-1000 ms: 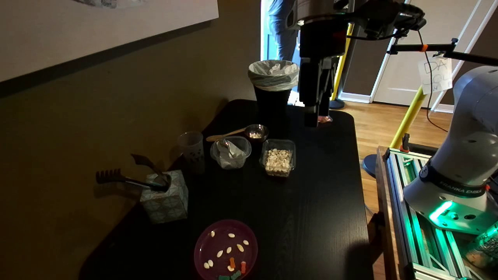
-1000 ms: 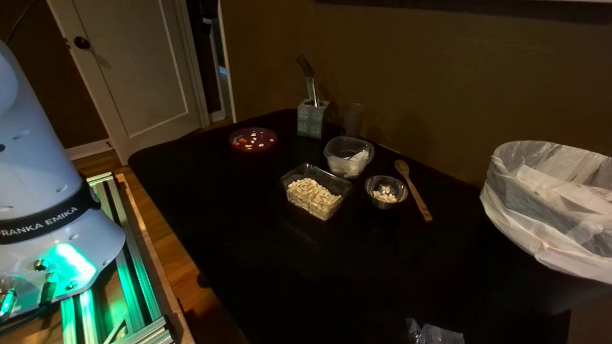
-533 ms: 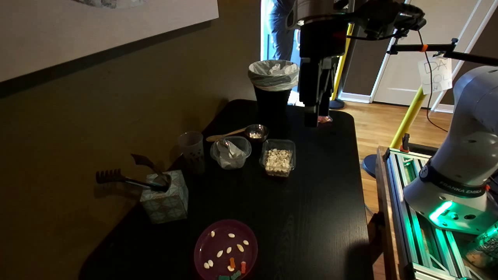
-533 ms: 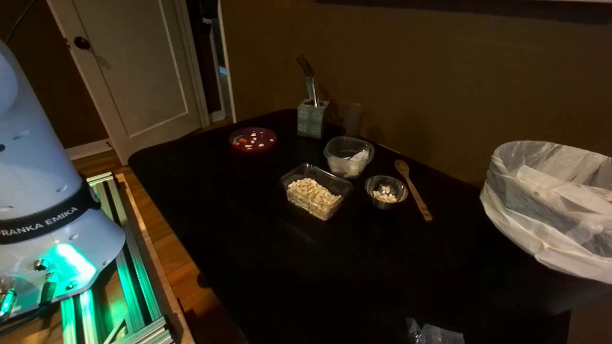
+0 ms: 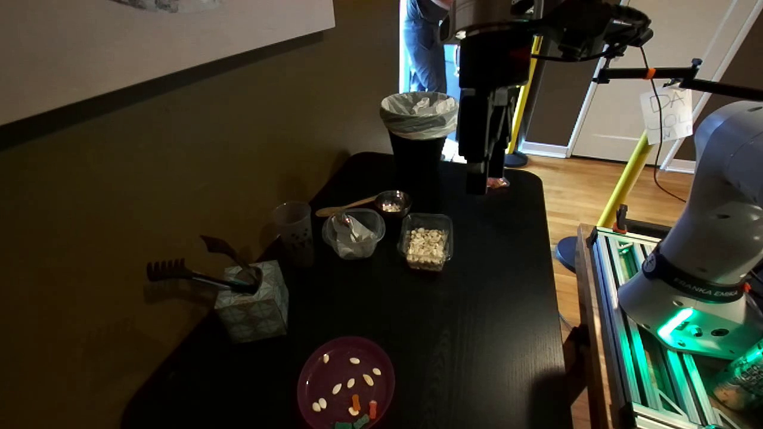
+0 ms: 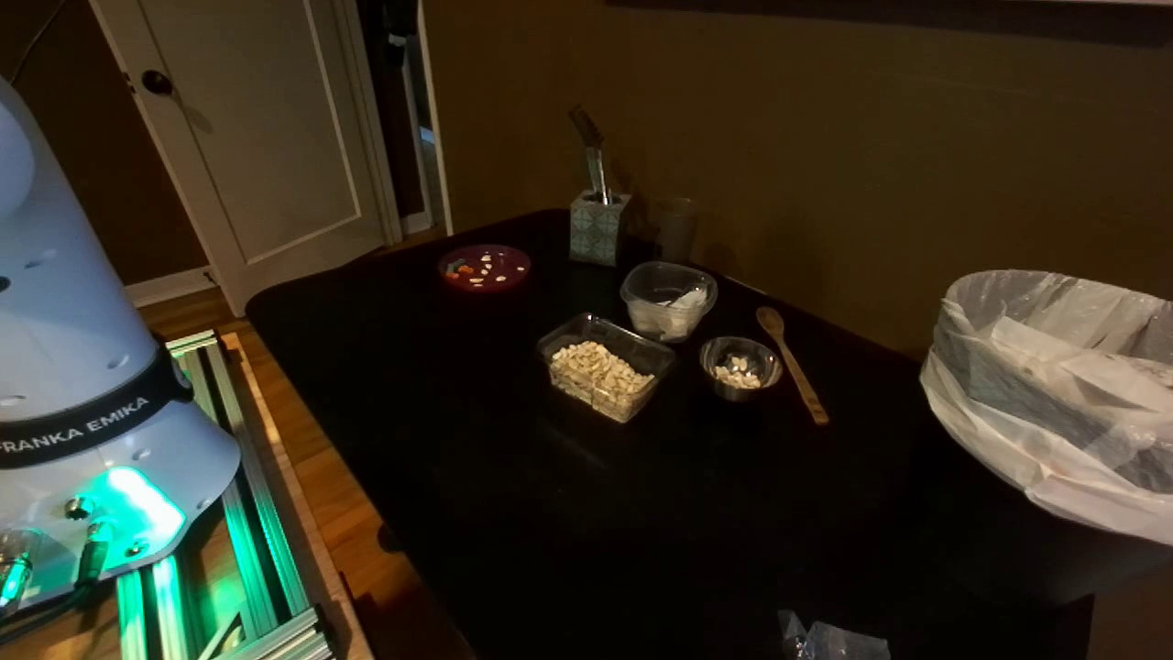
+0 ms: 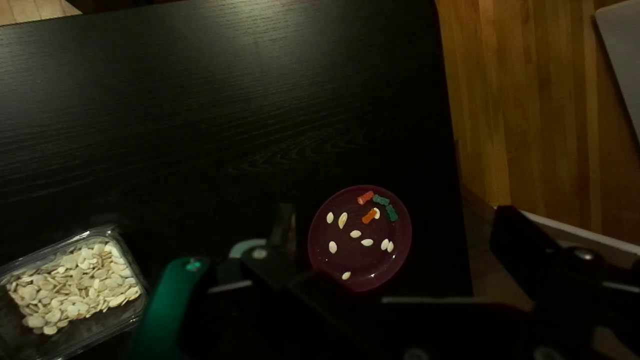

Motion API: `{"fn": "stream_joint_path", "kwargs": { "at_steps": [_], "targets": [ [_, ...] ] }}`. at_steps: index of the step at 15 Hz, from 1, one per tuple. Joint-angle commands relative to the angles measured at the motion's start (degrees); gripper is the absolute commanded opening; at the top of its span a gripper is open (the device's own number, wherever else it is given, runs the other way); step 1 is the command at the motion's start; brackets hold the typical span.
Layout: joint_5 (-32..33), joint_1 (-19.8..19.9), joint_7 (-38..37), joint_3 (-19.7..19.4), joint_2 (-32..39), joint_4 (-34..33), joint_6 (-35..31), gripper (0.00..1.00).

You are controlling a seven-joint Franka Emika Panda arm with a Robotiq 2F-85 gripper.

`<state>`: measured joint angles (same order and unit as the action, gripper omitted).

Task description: Pick up the clear bowl closer to the wall and put it on top of the silver bowl

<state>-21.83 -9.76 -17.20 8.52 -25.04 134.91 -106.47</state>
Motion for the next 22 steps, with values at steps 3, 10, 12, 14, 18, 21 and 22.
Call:
{"fn": "stream_joint_path", "kwargs": {
  "at_steps": [3, 10, 12, 14, 18, 21, 22],
  "targets": [
    [-0.2, 0.8, 0.2, 0.6, 0.0, -0.1, 0.2, 1.00],
    [-0.2, 0.8, 0.2, 0.6, 0.0, -0.1, 0.2, 1.00],
    [-0.2, 0.8, 0.2, 0.6, 0.0, -0.1, 0.2, 1.00],
    [-0.2, 0.8, 0.2, 0.6, 0.0, -0.1, 0.2, 1.00],
    [-0.2, 0.8, 0.2, 0.6, 0.0, -0.1, 0.2, 1.00],
    [-0.8, 0.5, 0.8, 0.7, 0.1, -0.1, -1.0, 1.00],
    [-1.7, 0.8, -0.5, 0.7, 1.1, -0.8, -2.3, 1.00]
  ]
}}
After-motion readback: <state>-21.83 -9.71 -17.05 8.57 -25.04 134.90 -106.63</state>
